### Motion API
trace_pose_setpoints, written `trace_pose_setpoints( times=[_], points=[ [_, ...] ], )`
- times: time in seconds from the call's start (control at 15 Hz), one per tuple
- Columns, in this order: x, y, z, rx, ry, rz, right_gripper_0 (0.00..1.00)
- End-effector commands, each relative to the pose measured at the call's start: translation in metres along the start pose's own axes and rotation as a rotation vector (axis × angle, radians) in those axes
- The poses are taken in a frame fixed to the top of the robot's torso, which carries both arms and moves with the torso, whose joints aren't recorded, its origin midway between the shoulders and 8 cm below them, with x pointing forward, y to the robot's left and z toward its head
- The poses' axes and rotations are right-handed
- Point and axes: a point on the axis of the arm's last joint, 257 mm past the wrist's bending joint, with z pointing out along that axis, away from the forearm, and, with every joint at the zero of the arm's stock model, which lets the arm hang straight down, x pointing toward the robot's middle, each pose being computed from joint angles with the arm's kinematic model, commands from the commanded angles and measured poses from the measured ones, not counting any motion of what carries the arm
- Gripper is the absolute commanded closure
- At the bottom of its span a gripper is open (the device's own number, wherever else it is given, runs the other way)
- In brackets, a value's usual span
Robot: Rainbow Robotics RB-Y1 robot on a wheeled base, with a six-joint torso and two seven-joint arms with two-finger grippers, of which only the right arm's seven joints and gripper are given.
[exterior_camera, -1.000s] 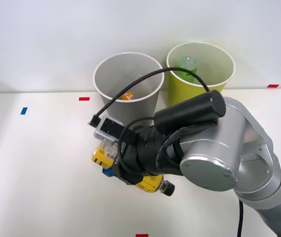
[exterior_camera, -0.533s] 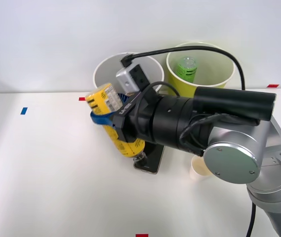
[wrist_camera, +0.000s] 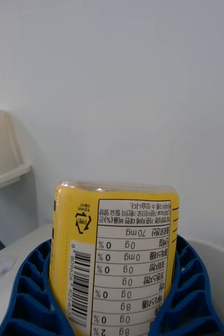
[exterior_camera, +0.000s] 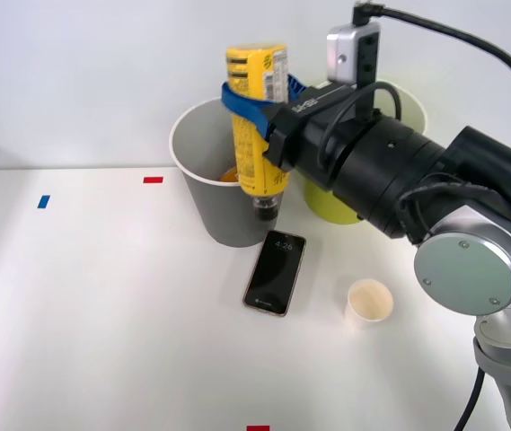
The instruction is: Put cans in the gray bin, plastic bottles in the light green bin
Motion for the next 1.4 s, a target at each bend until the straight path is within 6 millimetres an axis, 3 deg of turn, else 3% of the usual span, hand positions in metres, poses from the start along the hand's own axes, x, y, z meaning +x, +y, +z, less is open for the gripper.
trace_pose_setpoints(
  times=[0.07, 0.4, 0.67, 0.93, 1.13, 1.4],
  points=[
    [-0.032, -0.039, -0.008, 0.091, -0.069, -0.025, 1.0],
    [-0.062, -0.091, -0.018, 0.202, -0.119, -0.071, 1.0],
    [-0.071, -0.143, -0.007, 0.281, -0.135, -0.074, 1.0],
    [-0.077, -0.195, -0.018, 0.406, -0.097, -0.188, 1.0],
    [-0.081, -0.212, -0.021, 0.439, -0.095, -0.192, 1.0],
    [-0.08, -0.236, -0.001, 0.462, -0.095, -0.172, 1.0]
  ],
)
